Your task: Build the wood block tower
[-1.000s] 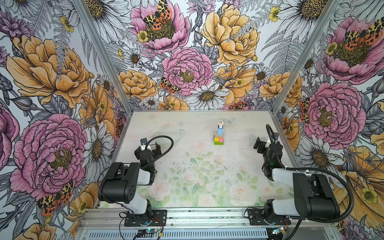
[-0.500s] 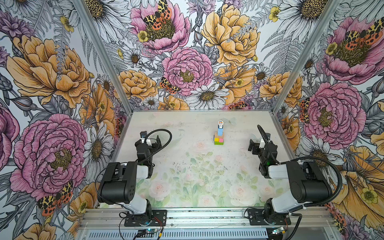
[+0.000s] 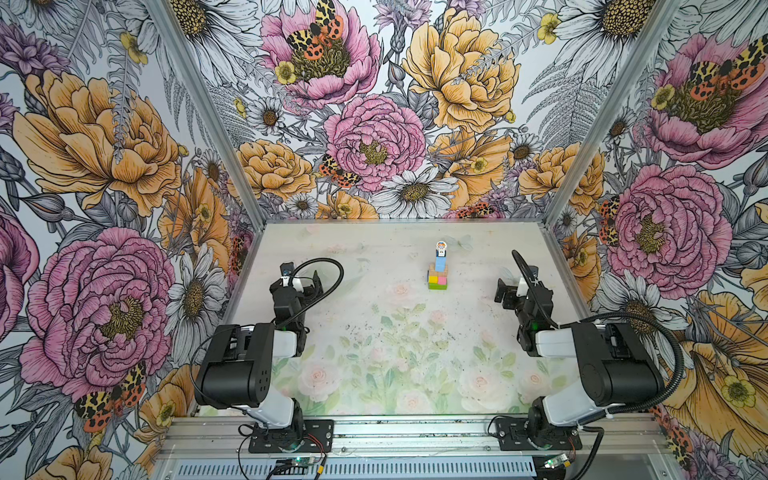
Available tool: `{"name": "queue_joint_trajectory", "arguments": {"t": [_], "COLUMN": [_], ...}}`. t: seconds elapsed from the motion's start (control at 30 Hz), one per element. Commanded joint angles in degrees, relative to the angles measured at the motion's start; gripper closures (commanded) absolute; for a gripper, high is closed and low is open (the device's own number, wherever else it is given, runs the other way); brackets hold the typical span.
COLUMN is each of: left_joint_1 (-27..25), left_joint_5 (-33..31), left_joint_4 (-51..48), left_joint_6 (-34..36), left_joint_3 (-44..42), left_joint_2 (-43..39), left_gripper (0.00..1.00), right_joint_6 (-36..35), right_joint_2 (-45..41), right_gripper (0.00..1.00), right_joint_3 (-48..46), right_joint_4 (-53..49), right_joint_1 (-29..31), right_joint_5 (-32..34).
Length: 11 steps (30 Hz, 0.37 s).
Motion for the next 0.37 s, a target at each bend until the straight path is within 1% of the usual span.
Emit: {"name": "queue_joint_trajectory", "arguments": {"t": [0.0,0.23,0.27,0.33], "left_joint_1": [-0.44,-0.40,-0.42,-0.46], "left_joint_5": [0.86,0.86,0.85,0.86], "left_joint_4": [0.12,0.16,0.16,0.16], "left_joint_6": [0.33,0.27,0.34,0.31], "left_joint_3": [-0.09,-0.09,-0.10,-0.09], "left_joint_2": [-0.07,-0.12,-0.11,-0.07], "left_gripper": [0.01,0.01,0.01,0.01], "right_joint_6": [-0.93,-1.06,-2.31,-2.23], "right_joint_2": [-0.47,-0.49,-0.31,-0.31], "right_gripper": [0.00,0.00,0.00,0.00], "right_joint_3": [1.50,1.57,1.91,1.88], "right_joint_4": [0.82,0.70,0.27,0.20], "right_joint_1": [0.42,0.49,0.92,0.75], "right_joint_5": [0.89,0.98,-0.77,-1.70]}}
